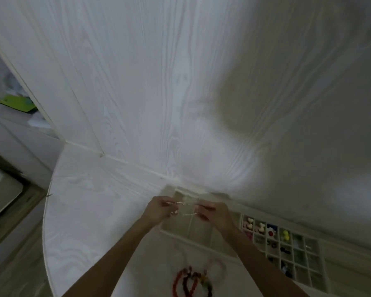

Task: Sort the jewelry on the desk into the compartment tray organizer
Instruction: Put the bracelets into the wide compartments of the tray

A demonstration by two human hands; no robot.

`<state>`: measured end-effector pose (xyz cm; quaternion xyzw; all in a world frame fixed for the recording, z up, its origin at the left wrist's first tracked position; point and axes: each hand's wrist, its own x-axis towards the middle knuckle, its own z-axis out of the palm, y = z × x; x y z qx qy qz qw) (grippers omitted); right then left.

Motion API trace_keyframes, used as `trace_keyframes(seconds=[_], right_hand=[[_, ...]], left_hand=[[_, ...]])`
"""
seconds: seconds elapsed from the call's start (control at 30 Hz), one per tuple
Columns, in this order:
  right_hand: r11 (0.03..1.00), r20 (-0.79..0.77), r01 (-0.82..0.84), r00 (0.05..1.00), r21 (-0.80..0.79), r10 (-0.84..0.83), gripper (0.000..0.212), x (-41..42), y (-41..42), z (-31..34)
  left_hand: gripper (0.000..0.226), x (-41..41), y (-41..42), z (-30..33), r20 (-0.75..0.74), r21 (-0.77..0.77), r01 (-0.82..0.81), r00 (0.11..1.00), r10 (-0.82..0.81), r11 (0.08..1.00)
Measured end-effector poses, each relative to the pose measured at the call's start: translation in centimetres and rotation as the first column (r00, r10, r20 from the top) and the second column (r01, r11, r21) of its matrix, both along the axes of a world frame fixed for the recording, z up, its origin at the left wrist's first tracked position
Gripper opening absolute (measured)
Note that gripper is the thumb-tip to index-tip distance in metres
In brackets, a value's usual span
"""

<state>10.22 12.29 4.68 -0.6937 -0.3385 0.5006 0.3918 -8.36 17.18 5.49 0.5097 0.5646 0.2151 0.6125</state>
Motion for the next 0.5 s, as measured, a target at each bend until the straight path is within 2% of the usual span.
trace_keyframes(seconds=[0.1, 0.2, 0.27, 0.37, 0.43, 0.5], right_hand=[[0.997, 0.254, -0.074, 0.965, 0.012, 0.069, 0.019, 0.0, 1.7, -1.4], [0.992, 0.494, -0.13, 0.862, 0.002, 0.112, 0.013, -0.3, 2.8, -2.3], [0.987, 0.59, -0.16, 0.795, -0.025, 0.144, 0.014, -0.5, 2.9, -2.6], [0.962, 0.701, -0.266, 0.674, -0.066, 0.234, 0.022, -0.6, 3.2, -3.1], [0.948, 0.726, -0.304, 0.632, -0.089, 0.271, 0.023, -0.6, 3.5, -3.1], [0.937, 0.744, -0.337, 0.601, -0.096, 0.292, 0.024, -0.6, 3.8, -3.1]], left_hand=[[0.016, 0.2, 1.1, -1.9, -0.316, 0.216, 0.116, 0.948, -0.043, 0.97], [0.011, 0.4, 1.6, -3.2, -0.442, 0.37, 0.18, 0.897, 0.002, 0.911], [0.012, 0.6, 2.0, -3.9, -0.547, 0.438, 0.309, 0.837, -0.023, 0.844], [0.015, 1.0, 2.6, -4.3, -0.724, 0.497, 0.524, 0.69, -0.002, 0.692], [0.017, 1.2, 2.7, -3.6, -0.782, 0.507, 0.636, 0.623, 0.001, 0.582], [0.034, 1.4, 2.8, -3.0, -0.793, 0.537, 0.668, 0.608, 0.039, 0.515]])
